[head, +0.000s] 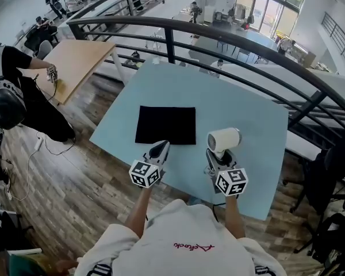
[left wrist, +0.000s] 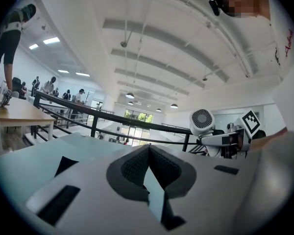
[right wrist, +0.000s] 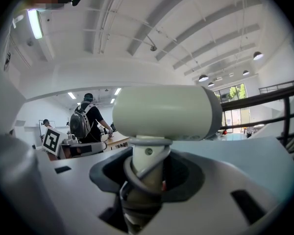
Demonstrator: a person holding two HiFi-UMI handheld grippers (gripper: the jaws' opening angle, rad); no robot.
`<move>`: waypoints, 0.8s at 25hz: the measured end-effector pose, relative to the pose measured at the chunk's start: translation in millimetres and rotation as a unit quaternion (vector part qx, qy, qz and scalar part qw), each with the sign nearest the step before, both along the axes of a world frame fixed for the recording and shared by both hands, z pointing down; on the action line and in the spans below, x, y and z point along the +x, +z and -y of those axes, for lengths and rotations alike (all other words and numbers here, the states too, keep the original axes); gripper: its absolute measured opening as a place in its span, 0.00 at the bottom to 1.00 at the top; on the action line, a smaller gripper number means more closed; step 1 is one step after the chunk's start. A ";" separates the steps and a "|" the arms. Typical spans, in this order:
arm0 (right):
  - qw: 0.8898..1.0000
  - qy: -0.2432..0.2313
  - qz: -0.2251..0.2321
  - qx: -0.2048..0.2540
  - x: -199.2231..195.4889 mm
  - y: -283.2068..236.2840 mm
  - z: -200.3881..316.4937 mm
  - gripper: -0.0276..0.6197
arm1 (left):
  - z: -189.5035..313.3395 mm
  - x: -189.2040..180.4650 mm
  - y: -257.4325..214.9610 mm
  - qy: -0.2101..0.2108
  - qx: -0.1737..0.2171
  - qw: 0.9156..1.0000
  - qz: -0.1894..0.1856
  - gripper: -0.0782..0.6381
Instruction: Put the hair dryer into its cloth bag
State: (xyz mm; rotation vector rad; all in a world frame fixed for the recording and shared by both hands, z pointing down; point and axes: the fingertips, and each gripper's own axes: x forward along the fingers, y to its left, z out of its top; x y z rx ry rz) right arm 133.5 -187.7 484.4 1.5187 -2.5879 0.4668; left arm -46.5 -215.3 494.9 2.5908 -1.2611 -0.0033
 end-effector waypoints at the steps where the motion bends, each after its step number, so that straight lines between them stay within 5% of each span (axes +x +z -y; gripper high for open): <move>1: 1.000 -0.002 0.000 0.000 4.2 -0.5 5.5 0.33 | 5.4 4.8 -0.4 0.000 -0.001 1.000 0.002 0.12; 20: 0.999 -0.008 0.026 -0.024 76.4 23.7 60.2 0.33 | 64.5 69.2 23.8 0.001 -0.034 0.998 0.046 0.12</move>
